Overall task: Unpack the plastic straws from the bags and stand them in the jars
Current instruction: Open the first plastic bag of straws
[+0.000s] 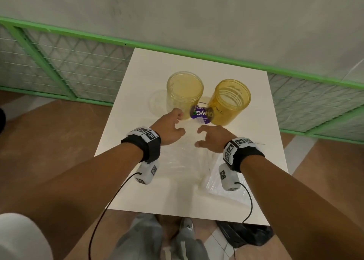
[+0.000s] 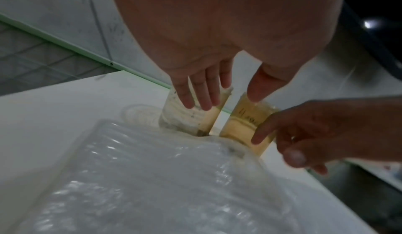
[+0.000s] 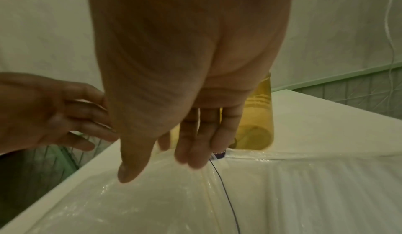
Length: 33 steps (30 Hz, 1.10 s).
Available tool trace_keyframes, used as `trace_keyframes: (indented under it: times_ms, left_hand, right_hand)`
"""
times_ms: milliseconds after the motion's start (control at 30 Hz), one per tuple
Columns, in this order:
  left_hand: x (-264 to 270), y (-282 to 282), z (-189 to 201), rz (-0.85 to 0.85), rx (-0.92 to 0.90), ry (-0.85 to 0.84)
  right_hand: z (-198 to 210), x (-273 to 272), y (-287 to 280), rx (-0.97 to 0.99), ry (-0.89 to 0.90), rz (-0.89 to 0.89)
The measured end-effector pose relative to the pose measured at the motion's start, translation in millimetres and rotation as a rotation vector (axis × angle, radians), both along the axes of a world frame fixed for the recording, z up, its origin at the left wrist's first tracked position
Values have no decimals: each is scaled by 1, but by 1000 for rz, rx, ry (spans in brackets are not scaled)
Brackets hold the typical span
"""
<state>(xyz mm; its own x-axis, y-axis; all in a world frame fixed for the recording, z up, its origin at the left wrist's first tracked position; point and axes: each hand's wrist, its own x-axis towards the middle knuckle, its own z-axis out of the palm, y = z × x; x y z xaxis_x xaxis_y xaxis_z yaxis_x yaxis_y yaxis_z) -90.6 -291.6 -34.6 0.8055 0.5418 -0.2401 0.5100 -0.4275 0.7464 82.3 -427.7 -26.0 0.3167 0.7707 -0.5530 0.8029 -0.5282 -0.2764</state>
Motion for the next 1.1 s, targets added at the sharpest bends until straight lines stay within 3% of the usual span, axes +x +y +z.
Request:
trace_keyframes:
  times_ms: [67,133,233,300,400,533,700,900,1033,1100]
  left_hand:
    - [-7,5,-14,-127,176,224]
    - [-17,7,-32,-221,313,413]
    - [-33,5,-60,-321,378,565]
    - [-43,7,-72,-377,423,623]
    - [-54,21,-75,-363,444,648]
    - [-52,36,-69,-386,462,657]
    - [-38,37,-71,-407,505,636]
    - [-45,48,-76,-450,437,620]
    - [-48,63,-69,-485,446,622]
    - [-45,65,-65,-494,433,594]
  right_hand:
    - [-8,-5,-3,3,51,8]
    - [-19,-7,-4,59,-10,-55]
    - [-31,-2,-7,-6,-94,-187]
    - [-39,2,-12,-98,-92,-145]
    - [-48,2,-15,-100,23,-93]
    - [-59,-6,-2,104,97,12]
    - [-64,-8,22,317,-31,116]
    - [-68,-10,40,52,102,160]
    - [-67,-29,58,-42,-82,192]
    - [-71,-36,67,-74,-78,142]
